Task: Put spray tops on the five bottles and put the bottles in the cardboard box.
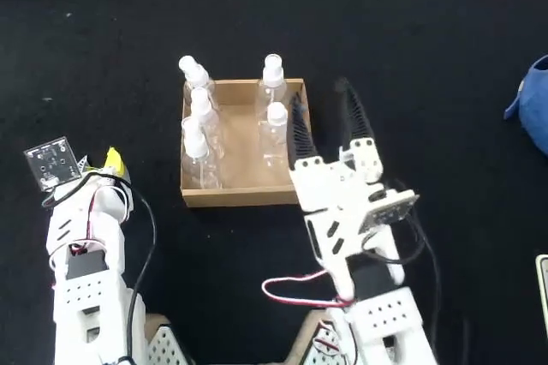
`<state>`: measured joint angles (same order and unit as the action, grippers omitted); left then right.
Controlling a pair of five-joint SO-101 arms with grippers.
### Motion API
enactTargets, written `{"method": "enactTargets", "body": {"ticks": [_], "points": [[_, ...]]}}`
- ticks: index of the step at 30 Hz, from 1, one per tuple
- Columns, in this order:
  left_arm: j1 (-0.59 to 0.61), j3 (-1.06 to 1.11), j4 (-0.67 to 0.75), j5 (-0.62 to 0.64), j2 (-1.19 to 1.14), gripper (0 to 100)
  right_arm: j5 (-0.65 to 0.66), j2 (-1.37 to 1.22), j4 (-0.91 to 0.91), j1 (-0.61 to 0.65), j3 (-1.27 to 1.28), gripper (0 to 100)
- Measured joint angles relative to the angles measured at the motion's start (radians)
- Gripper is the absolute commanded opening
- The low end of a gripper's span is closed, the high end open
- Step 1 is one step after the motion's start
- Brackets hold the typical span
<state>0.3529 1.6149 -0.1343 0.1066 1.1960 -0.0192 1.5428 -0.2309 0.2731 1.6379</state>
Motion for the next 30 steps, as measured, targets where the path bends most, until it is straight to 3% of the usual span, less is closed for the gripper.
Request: {"method": "enactTargets", "body": {"ticks": [5, 14, 24, 30], "points": [[0.0, 0.0, 0.0, 0.0, 0.0, 3, 0.0, 0.238, 0.235, -0.094, 0.052, 1.0], [-0.005, 0.0, 0.0, 0.0, 0.0, 3, 0.0, 0.256, 0.715, -0.259, 0.051, 1.1], [-0.005, 0.0, 0.0, 0.0, 0.0, 3, 0.002, 0.256, 1.263, -0.264, 0.051, 1.1], [-0.041, 0.003, 0.0, 0.0, 0.0, 3, 0.002, 0.256, 1.481, -0.264, 0.051, 1.1]]}}
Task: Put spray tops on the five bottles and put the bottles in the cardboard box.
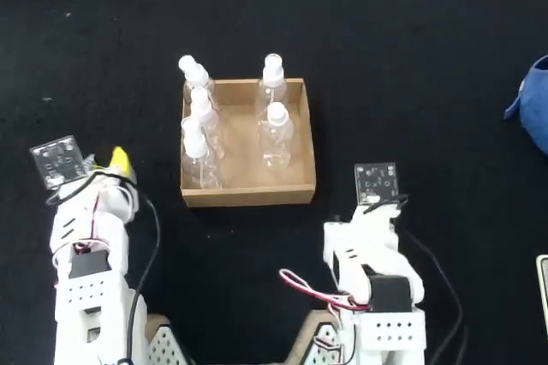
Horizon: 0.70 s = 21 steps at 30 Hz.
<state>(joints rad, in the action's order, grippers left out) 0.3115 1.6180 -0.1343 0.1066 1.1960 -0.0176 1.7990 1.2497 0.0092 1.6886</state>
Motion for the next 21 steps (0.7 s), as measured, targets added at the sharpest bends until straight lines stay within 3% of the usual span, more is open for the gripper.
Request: {"method": "enactTargets", "body": {"ticks": [5, 9, 18, 21], "points": [[-0.068, 0.017, 0.0, 0.0, 0.0, 3, 0.0, 0.0, 0.034, 0.0, 0.0, 1.1], [-0.069, 0.029, 0.0, -0.006, 0.0, 3, 0.0, 0.0, 0.04, 0.0, 0.0, 1.1], [-0.084, 0.032, 0.0, -0.15, 0.0, 3, 0.002, 0.0, 0.041, -0.006, 0.0, 1.1], [-0.035, 0.043, 0.0, -0.152, 0.0, 3, 0.002, 0.0, 0.041, -0.006, 0.0, 1.1]]}}
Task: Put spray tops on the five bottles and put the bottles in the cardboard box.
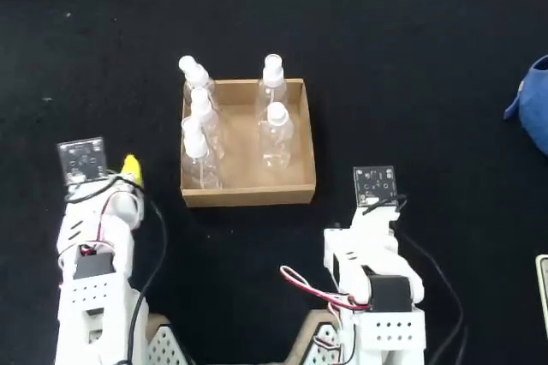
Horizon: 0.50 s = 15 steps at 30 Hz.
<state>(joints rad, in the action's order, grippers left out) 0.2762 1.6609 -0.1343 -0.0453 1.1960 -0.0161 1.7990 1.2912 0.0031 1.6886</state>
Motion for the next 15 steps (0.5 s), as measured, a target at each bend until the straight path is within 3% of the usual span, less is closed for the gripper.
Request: {"method": "enactTargets", "body": {"ticks": [8, 15], "points": [[0.14, 0.012, -0.081, 0.0, 0.0, 3, 0.0, 0.0, 0.0, 0.0, 0.0, 1.1], [0.17, 0.012, -0.35, 0.0, 0.0, 3, 0.0, 0.0, 0.0, 0.0, 0.0, 1.1]]}}
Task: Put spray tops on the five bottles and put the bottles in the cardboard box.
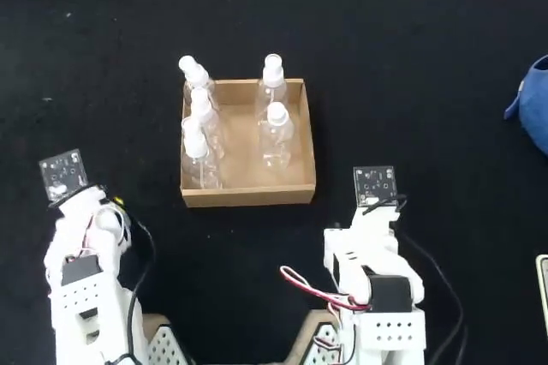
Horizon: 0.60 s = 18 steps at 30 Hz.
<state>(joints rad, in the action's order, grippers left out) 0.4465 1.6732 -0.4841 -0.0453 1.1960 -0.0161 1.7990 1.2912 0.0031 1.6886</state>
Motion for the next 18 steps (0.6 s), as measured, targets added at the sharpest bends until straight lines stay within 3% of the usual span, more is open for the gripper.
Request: {"method": "enactTargets", "body": {"ticks": [6, 10, 18], "points": [[0.012, -0.044, -0.226, 0.003, 0.017, 3, 0.0, 0.0, 0.0, 0.0, 0.0, 1.1], [0.012, -0.098, -0.465, 0.003, 0.028, 3, 0.0, 0.0, 0.0, 0.0, 0.0, 1.1], [0.032, -0.054, -0.509, 0.005, 0.167, 3, 0.0, 0.0, 0.006, 0.0, 0.0, 1.1]]}}
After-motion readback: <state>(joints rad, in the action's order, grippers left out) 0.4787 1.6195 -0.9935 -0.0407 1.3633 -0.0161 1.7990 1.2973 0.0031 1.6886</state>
